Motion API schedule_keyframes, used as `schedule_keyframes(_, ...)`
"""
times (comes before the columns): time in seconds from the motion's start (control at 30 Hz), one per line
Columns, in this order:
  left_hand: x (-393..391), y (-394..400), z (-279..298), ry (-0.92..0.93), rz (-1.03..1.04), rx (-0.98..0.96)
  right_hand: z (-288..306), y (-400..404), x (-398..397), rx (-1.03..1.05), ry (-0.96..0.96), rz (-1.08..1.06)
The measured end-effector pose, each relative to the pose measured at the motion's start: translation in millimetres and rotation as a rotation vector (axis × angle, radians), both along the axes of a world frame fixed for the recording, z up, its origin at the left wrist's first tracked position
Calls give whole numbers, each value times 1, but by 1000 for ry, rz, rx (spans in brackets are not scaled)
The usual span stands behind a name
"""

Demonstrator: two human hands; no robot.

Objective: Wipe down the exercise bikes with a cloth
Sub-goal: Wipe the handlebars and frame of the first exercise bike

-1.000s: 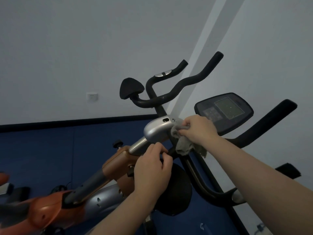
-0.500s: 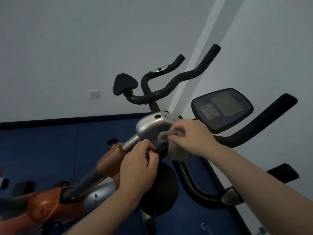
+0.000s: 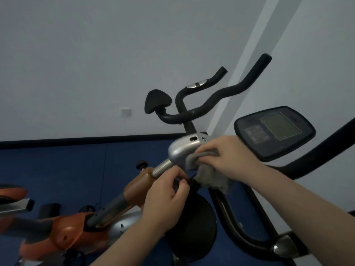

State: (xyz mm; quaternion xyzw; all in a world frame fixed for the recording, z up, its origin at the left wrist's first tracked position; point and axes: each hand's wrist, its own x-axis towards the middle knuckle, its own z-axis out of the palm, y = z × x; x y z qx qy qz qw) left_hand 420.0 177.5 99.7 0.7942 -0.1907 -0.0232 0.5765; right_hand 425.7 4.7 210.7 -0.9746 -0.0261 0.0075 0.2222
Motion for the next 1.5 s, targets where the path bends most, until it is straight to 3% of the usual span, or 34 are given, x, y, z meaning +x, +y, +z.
schedule_keyframes(0.07, 14, 5, -1, 96, 19, -89, 8, -9, 6, 10, -279, -81)
schedule_keyframes(0.13, 38, 11, 0, 238, 91, -206, 6, -6, 19, -58, -405, -29)
schedule_keyframes(0.27, 90, 23, 7, 213, 139, -190, -22, 26, 51, -224, -164, 45)
schedule_keyframes(0.4, 118, 22, 6, 224, 109, -224, -49, 60, 72, -445, -86, 245)
schedule_keyframes(0.47, 122, 18, 5, 227, 71, -228, -46, 57, 65, -409, -64, 270)
schedule_keyframes(0.5, 125, 16, 5, 224, 43, -229, -42, 50, 59, -333, -73, 187)
schedule_keyframes(0.6, 129, 5, 6, 216, -6, -224, -32, 26, 35, -142, -184, -291)
schedule_keyframes(0.67, 128, -7, 10, 219, -39, -222, -33, 14, 37, -220, -80, -525)
schedule_keyframes(0.77, 121, -27, 13, 196, -130, -194, -34, 11, 57, -203, 46, -707)
schedule_keyframes(0.93, 122, -34, 8, 183, -171, -262, -39, 38, 44, -17, -157, -647)
schedule_keyframes(1.0, 128, -32, 7, 191, -178, -249, -34, 24, 38, 38, -104, -648)
schedule_keyframes(1.1, 133, -29, 7, 171, -196, -169, -33, 7, 53, -43, -7, -754)
schedule_keyframes(1.23, 144, -20, 11, 100, -262, -26, -35, 31, 78, -126, -116, -681)
schedule_keyframes(1.37, 173, -1, 16, 129, -327, 151, -16, 14, 75, 2, -115, -596)
schedule_keyframes(1.5, 188, 9, 24, 183, -241, 29, 0, -5, 108, 105, -438, -655)
